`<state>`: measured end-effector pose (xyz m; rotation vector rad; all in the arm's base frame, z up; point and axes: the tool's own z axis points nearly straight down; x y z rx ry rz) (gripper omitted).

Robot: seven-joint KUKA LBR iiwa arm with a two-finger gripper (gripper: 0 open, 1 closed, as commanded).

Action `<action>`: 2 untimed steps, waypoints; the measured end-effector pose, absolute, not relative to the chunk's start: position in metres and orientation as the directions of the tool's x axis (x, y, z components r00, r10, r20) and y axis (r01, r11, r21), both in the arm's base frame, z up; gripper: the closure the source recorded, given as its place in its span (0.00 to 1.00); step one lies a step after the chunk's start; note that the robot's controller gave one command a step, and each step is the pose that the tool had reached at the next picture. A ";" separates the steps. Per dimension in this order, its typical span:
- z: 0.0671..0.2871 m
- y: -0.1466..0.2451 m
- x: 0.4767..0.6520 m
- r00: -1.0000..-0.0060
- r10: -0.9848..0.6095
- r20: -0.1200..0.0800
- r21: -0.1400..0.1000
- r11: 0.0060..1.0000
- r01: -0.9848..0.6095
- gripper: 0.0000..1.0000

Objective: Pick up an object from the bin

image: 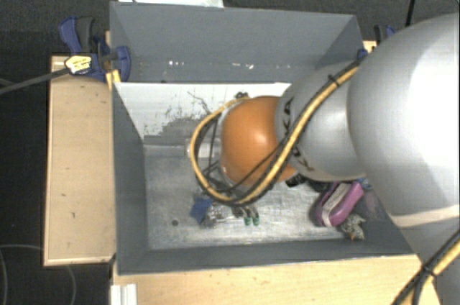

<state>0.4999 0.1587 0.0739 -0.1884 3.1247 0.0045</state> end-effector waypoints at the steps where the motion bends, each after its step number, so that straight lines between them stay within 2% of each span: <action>1: 0.190 0.168 0.512 -0.993 -0.115 -0.011 0.002 0.993 -0.115 1.00; 2: 0.272 0.244 0.548 -0.746 -0.666 -0.010 -0.002 0.746 -0.666 1.00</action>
Offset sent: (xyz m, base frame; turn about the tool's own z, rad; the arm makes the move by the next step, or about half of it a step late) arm 0.0095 0.0090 0.1108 0.0010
